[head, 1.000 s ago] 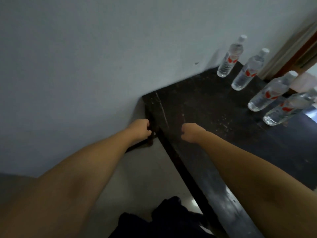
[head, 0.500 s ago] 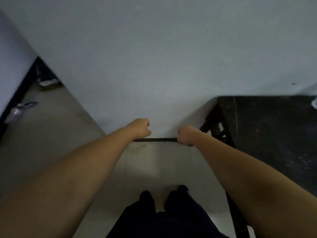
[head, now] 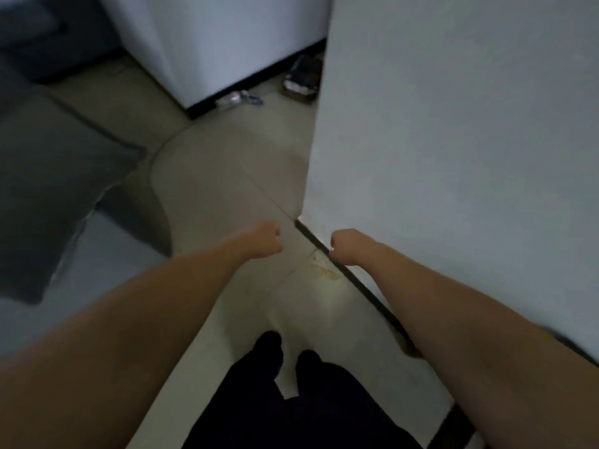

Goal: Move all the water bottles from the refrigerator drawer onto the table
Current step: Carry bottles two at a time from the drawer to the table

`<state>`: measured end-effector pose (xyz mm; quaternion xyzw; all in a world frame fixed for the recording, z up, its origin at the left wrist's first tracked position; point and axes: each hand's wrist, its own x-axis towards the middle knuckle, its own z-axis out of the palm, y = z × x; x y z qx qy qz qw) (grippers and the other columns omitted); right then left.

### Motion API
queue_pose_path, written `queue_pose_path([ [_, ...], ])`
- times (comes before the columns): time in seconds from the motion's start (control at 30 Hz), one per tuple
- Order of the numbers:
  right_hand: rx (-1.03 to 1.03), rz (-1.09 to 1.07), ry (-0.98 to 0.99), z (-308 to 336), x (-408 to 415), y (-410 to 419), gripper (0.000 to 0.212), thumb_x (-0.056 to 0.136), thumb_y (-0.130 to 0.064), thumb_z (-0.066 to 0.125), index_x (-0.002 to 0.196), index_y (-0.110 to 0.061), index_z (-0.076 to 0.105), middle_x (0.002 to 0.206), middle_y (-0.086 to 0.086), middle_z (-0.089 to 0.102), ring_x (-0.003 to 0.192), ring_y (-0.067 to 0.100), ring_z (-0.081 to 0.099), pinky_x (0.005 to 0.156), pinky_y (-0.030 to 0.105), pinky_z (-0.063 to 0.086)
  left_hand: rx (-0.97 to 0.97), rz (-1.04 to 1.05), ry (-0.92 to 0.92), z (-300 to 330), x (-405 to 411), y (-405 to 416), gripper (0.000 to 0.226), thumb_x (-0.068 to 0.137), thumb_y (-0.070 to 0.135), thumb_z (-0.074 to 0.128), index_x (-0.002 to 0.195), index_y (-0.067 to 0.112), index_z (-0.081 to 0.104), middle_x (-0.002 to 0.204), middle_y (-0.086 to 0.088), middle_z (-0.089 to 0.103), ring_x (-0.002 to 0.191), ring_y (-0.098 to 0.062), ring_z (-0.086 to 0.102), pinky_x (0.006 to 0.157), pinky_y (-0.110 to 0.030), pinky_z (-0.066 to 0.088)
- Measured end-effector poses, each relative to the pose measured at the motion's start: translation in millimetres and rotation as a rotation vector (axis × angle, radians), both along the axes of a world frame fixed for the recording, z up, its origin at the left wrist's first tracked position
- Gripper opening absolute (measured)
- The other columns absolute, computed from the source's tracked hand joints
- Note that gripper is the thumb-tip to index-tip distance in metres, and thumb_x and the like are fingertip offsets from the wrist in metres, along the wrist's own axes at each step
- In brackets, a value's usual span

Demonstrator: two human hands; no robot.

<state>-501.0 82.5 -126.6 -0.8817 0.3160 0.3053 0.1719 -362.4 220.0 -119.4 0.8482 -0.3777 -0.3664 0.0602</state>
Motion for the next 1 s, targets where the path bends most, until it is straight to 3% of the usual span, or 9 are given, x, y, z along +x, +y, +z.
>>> queue_pose_path([
  [0.2, -0.021, 0.345, 0.011, 6.2, 27.5, 24.9, 0.031, 0.096, -0.016, 0.044, 0.119, 0.000, 0.058, 0.127, 0.017, 0.057, 0.116, 0.030, 0.055, 0.091, 0.033, 0.045, -0.014, 0.328, -0.007, -5.9, -31.0, 61.3, 0.043, 0.091, 0.021, 0.057, 0.131, 0.007, 0.049, 0.128, -0.015, 0.055, 0.117, -0.031, 0.052, 0.094, -0.032, 0.042],
  [0.3, -0.046, 0.509, 0.028, 5.4, 45.1, 59.7, 0.020, 0.094, -0.014, 0.044, 0.080, -0.004, 0.053, 0.116, 0.020, 0.059, 0.098, 0.028, 0.055, 0.080, 0.033, 0.042, -0.015, 0.489, -0.028, -5.5, -45.4, 106.1, 0.045, 0.091, 0.025, 0.057, 0.132, 0.010, 0.049, 0.131, -0.013, 0.054, 0.119, -0.030, 0.052, 0.097, -0.031, 0.042],
  [0.33, -0.054, 0.541, 0.032, 5.5, 49.0, 67.2, 0.019, 0.093, -0.014, 0.045, 0.078, -0.006, 0.050, 0.114, 0.020, 0.058, 0.098, 0.028, 0.055, 0.080, 0.033, 0.042, -0.011, 0.517, -0.021, -5.0, -47.7, 116.2, 0.045, 0.091, 0.026, 0.057, 0.132, 0.010, 0.049, 0.132, -0.014, 0.054, 0.119, -0.030, 0.052, 0.097, -0.032, 0.042],
  [0.37, -0.047, 0.596, 0.025, 6.3, 55.5, 85.4, 0.014, 0.093, -0.014, 0.046, 0.086, -0.006, 0.055, 0.118, 0.021, 0.059, 0.104, 0.030, 0.057, 0.083, 0.033, 0.044, -0.003, 0.581, -0.025, -3.7, -52.9, 137.6, 0.045, 0.092, 0.026, 0.057, 0.133, 0.009, 0.049, 0.132, -0.014, 0.053, 0.120, -0.030, 0.052, 0.097, -0.032, 0.042],
  [0.43, -0.030, 0.694, -0.014, 5.3, 67.2, 124.0, 0.029, 0.094, -0.013, 0.046, 0.117, -0.001, 0.058, 0.127, 0.021, 0.057, 0.117, 0.032, 0.056, 0.091, 0.032, 0.045, 0.023, 0.712, -0.034, -2.0, -64.3, 181.3, 0.045, 0.092, 0.026, 0.057, 0.133, 0.008, 0.049, 0.132, -0.014, 0.054, 0.121, -0.030, 0.051, 0.096, -0.032, 0.042],
  [0.47, -0.020, 0.740, -0.031, 4.2, 72.4, 142.6, 0.033, 0.094, -0.013, 0.046, 0.122, 0.000, 0.056, 0.129, 0.021, 0.056, 0.118, 0.032, 0.055, 0.092, 0.032, 0.045, 0.033, 0.769, -0.043, -2.1, -68.9, 200.8, 0.045, 0.092, 0.026, 0.057, 0.133, 0.008, 0.049, 0.132, -0.014, 0.054, 0.120, -0.030, 0.052, 0.096, -0.032, 0.042],
  [0.8, -0.023, 1.282, -0.003, -10.4, 107.8, 349.7, 0.041, 0.097, -0.020, 0.045, 0.128, 0.005, 0.053, 0.136, 0.022, 0.051, 0.125, 0.034, 0.051, 0.098, 0.031, 0.043, 0.085, 1.198, -0.033, -0.4, -125.2, 384.4, 0.044, 0.093, 0.025, 0.054, 0.134, 0.008, 0.049, 0.134, -0.013, 0.054, 0.124, -0.028, 0.049, 0.096, -0.029, 0.041],
  [1.0, 0.019, 1.447, -0.014, -7.5, 112.1, 484.6, 0.044, 0.097, -0.023, 0.044, 0.132, 0.003, 0.050, 0.138, 0.021, 0.049, 0.125, 0.033, 0.050, 0.101, 0.033, 0.042, 0.138, 1.358, -0.012, 5.3, -144.4, 499.7, 0.042, 0.092, 0.024, 0.054, 0.130, 0.006, 0.052, 0.132, -0.015, 0.056, 0.122, -0.029, 0.051, 0.095, -0.029, 0.042],
])
